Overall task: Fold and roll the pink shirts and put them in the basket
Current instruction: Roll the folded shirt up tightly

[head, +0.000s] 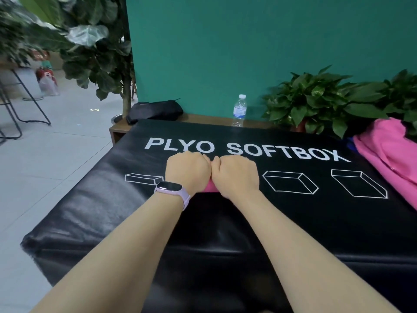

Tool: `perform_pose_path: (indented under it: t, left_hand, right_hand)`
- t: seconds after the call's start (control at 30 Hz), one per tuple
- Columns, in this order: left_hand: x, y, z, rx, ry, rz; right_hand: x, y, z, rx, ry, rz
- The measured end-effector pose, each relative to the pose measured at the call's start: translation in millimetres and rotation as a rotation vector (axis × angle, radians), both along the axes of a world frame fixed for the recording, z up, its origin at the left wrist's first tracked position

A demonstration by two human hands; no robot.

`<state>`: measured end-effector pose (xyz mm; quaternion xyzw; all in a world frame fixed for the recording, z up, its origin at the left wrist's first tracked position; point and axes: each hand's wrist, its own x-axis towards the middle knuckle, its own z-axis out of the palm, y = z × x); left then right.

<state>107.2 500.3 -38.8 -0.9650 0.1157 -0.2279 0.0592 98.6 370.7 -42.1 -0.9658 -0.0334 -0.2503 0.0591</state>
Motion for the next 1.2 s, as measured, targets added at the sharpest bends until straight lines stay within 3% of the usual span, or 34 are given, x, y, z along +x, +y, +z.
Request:
perform_pose_path:
  t: [0.07,0.2,0.37,0.53,0.9,1.07,1.2]
  left_hand:
    - [13.2,-4.8,5.1,-0.015,0.103,0.018]
    - [32.8,-5.0,10.2,-0.047,0.243,0.040]
    - [17.0,-2.0,14.7,-0.017,0.252,0.001]
    - [-22.6,0.9,9.6,0.050,0.163,-0.031]
    - [-104.3,-12.4,22.7,-0.054,0.396,-0.018]
    - [-140.6,-20.1,3.9,0.011,-0.042,0.016]
    - [-129.0,-9.5,-5.1,0.043,-0.044,-0.098]
  right_hand:
    - [-10.5,-5.5,-13.8,-0.016,-0.141,0.035]
    - [-1.9,-6.0,-19.0,0.026,-0.160,0.042]
    - [21.7,-12.3,3.2,-0.068,0.005,0.100]
    - [-1.9,-13.4,4.6,-0.114,0.001,0.109]
    - [-75.4,-36.5,15.0,-0.105,0.181,0.138]
    - [-79.1,-33.1,19.4,-0.126,0.209,0.129]
    - [-74.9,-31.4,22.9,-0.153,0.268,0.151]
